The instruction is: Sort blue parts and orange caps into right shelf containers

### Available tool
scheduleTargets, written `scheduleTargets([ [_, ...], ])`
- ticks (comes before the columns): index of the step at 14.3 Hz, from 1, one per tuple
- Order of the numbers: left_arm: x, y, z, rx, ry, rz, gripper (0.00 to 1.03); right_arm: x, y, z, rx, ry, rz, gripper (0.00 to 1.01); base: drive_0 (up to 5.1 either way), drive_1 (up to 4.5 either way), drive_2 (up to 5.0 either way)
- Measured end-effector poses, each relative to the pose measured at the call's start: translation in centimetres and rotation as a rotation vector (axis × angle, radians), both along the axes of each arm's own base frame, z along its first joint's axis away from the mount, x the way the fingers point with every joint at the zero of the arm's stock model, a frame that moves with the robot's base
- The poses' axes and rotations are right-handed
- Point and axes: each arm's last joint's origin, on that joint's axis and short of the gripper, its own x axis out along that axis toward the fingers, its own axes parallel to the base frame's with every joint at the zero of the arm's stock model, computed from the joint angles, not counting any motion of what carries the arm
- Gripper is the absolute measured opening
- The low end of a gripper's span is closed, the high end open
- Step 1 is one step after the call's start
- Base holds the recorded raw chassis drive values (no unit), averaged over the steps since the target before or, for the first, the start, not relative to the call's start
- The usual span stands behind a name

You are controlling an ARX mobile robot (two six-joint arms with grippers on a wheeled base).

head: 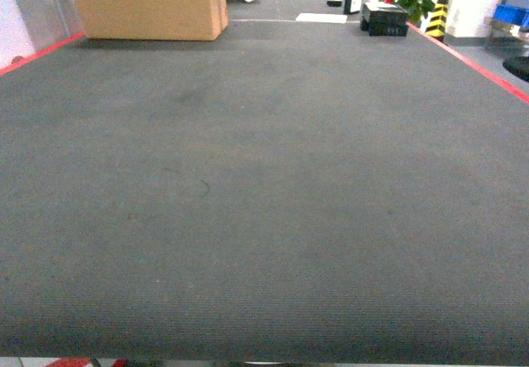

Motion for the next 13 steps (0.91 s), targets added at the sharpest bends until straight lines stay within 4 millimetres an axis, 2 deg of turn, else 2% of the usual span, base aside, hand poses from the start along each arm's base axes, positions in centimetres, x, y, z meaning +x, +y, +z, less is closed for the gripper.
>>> scheduleTargets([
  [1,0.04,0.00,-0.43,-0.001,0.030,-0.001,0.44,-0.88,0.01,-0.01,0.000,-0.020,0.003,0.45,0.0,0.00,0.0],
  [9,0.03,0.00,-0.36,-0.001,0.023,-0.001,0.44,-0.87,0.01,-0.12,0.001,-0.008,0.002,0.45,0.0,0.00,0.0],
  [13,0.03,0.02,-0.36,-0.001,0.023,0.002,0.44,-0.87,0.01,-0.12,0.001,-0.008,0.003,0.45,-1.4,-1.38,-1.4],
])
